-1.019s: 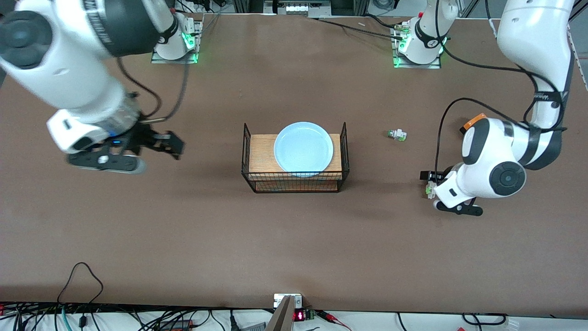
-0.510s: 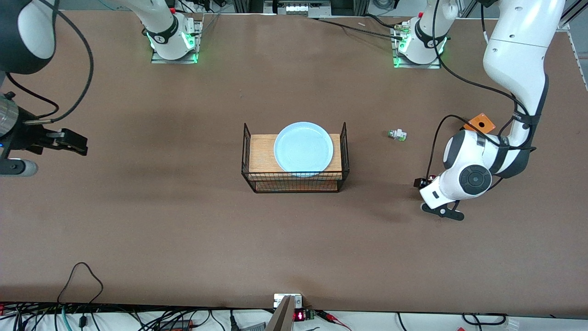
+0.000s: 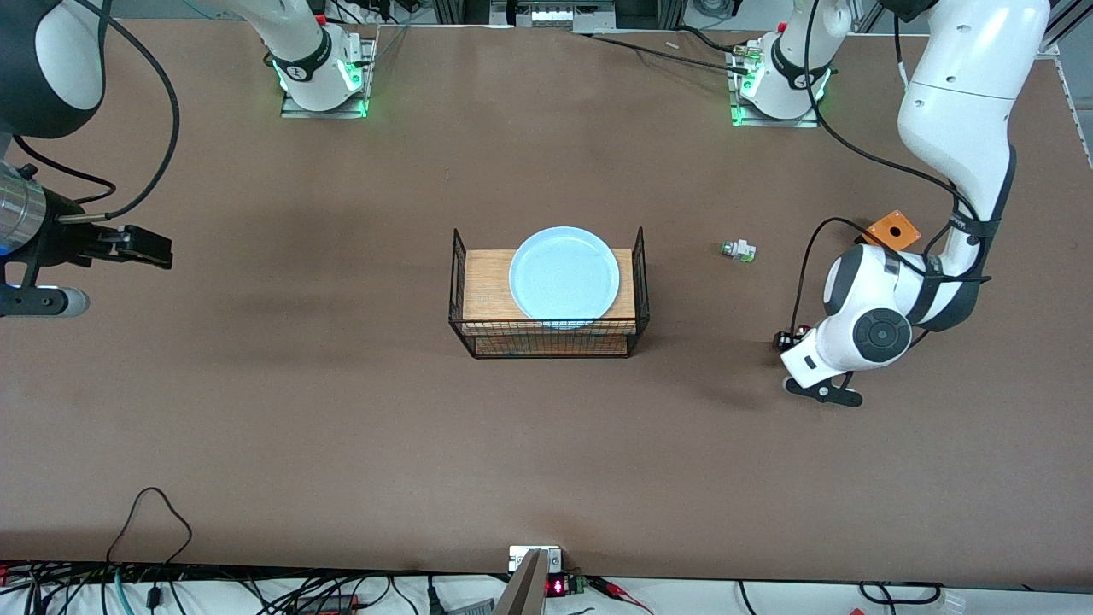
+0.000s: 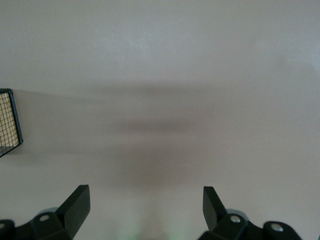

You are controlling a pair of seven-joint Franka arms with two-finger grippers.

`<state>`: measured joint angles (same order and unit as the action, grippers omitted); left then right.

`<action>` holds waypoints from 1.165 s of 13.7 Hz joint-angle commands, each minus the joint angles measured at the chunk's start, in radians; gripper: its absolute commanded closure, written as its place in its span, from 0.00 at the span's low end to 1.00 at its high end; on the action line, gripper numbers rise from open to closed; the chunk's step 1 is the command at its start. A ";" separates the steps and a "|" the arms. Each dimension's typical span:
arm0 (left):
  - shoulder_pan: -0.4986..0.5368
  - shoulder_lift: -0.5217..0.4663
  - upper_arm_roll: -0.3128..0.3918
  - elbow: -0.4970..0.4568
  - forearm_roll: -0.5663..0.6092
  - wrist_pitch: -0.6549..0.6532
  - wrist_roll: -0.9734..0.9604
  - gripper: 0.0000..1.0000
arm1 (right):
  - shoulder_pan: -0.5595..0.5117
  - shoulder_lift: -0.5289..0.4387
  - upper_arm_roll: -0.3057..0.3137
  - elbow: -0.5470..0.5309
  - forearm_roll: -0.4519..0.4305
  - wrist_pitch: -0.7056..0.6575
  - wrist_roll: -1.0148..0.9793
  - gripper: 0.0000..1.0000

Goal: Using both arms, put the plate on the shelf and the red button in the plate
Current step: 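Grasp the red-capped white switch with the left gripper and lift it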

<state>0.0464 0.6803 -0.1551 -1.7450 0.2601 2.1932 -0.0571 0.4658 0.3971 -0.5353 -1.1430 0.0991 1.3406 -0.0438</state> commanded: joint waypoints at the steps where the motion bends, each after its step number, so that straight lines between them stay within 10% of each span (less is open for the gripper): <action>1: -0.003 -0.005 -0.006 -0.002 0.025 -0.003 -0.036 0.88 | 0.007 -0.012 0.005 -0.001 0.001 -0.034 0.002 0.00; 8: 0.004 -0.131 -0.138 0.181 0.016 -0.333 -0.021 0.96 | 0.042 -0.012 0.000 0.026 -0.009 -0.104 -0.005 0.00; 12: -0.016 -0.131 -0.227 0.410 -0.227 -0.588 -0.075 0.96 | 0.040 -0.079 0.035 -0.052 -0.032 -0.040 -0.001 0.00; 16: -0.162 -0.130 -0.227 0.513 -0.343 -0.610 -0.157 0.96 | -0.227 -0.249 0.304 -0.272 -0.056 0.125 -0.001 0.00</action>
<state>-0.0299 0.5260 -0.3881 -1.3056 -0.0576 1.6115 -0.1401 0.3940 0.2859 -0.4015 -1.2465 0.0617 1.3809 -0.0440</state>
